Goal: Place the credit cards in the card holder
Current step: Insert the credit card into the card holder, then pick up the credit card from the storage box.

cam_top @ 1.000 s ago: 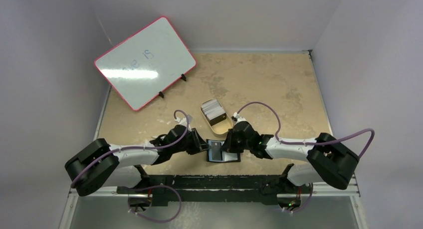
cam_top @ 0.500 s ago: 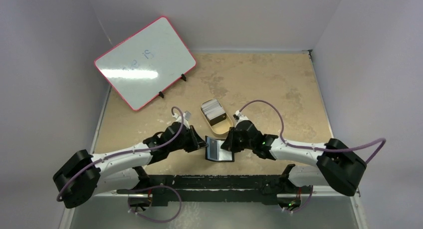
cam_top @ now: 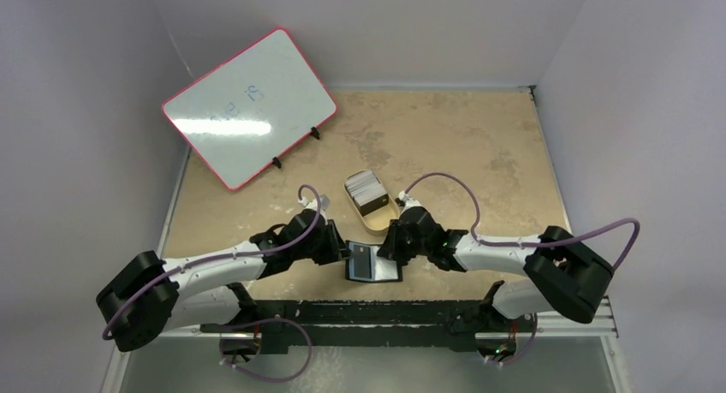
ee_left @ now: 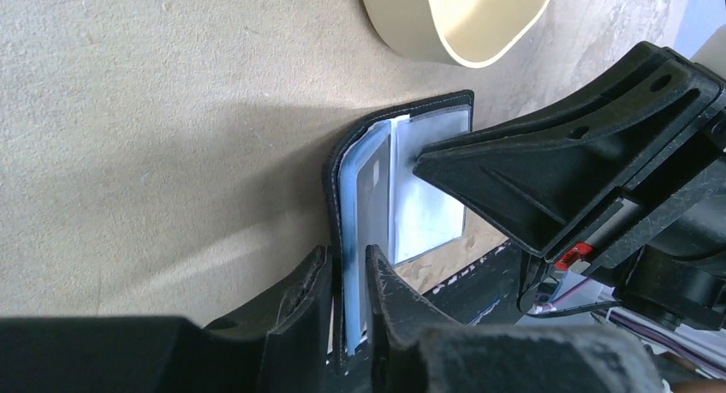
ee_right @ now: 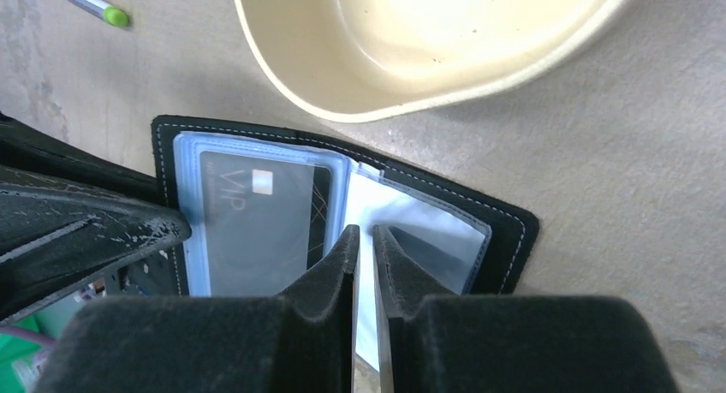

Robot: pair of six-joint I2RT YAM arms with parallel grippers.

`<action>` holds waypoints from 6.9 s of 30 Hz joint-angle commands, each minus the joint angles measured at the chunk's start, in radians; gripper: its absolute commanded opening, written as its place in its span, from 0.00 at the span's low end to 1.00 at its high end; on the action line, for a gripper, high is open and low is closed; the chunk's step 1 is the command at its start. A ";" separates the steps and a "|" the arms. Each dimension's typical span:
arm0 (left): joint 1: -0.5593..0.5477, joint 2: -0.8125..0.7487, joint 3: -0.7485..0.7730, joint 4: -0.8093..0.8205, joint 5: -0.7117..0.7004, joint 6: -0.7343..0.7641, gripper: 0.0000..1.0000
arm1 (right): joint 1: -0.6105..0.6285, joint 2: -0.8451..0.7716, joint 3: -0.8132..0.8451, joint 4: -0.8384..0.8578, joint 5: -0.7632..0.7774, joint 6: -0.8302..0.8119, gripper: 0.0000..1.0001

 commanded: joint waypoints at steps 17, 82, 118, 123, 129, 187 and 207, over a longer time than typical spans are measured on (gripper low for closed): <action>-0.004 -0.017 -0.038 0.319 0.053 -0.051 0.00 | 0.004 0.044 -0.028 0.112 -0.003 0.005 0.11; -0.006 0.079 0.025 0.172 0.013 0.039 0.13 | 0.007 0.042 0.002 0.088 -0.006 -0.004 0.15; -0.009 -0.002 0.092 -0.079 -0.090 0.054 0.00 | 0.104 -0.064 0.241 -0.312 0.160 0.059 0.43; -0.009 0.019 0.093 -0.112 -0.124 0.061 0.12 | 0.101 -0.152 0.253 -0.363 0.209 -0.067 0.44; -0.009 -0.023 0.106 -0.170 -0.189 0.052 0.28 | 0.064 -0.148 0.364 -0.389 0.331 -0.368 0.45; -0.007 -0.543 0.251 -0.559 -0.571 0.175 0.66 | -0.079 0.258 0.387 0.003 0.045 -1.791 0.38; -0.007 -0.541 0.239 -0.552 -0.560 0.161 0.66 | -0.079 0.195 0.452 -0.146 0.069 -1.753 0.16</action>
